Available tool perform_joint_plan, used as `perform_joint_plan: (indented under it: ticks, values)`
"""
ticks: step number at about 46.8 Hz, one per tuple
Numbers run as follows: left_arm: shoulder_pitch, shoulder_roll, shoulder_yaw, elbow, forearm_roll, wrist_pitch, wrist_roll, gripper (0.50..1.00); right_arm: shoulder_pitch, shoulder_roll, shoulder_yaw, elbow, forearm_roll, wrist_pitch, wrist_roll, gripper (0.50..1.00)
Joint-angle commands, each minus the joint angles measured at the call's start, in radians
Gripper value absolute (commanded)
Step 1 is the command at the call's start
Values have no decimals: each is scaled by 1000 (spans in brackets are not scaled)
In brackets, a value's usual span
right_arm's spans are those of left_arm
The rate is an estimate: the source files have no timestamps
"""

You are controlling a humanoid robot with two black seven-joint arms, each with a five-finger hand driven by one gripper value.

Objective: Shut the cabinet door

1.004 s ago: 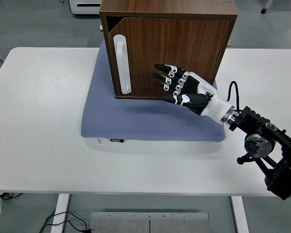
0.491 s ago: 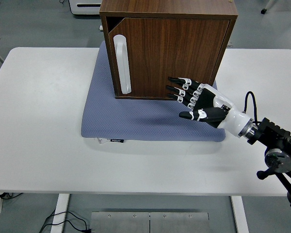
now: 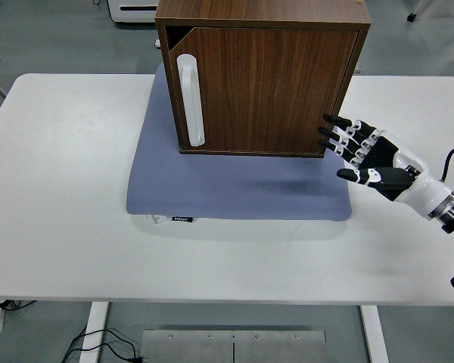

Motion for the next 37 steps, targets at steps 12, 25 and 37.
perform_joint_plan:
  ticks: [12, 25, 37]
  values:
    - [0, 0, 0, 0, 0, 0, 0, 1000, -55, 4, 114, -7, 4, -5, -1, 1000]
    - [0, 0, 0, 0, 0, 0, 0, 1000, -57, 102, 172, -73, 46, -71, 2, 1000]
    - [0, 0, 0, 0, 0, 0, 0, 1000, -15, 202, 212, -190, 64, -137, 5, 1000]
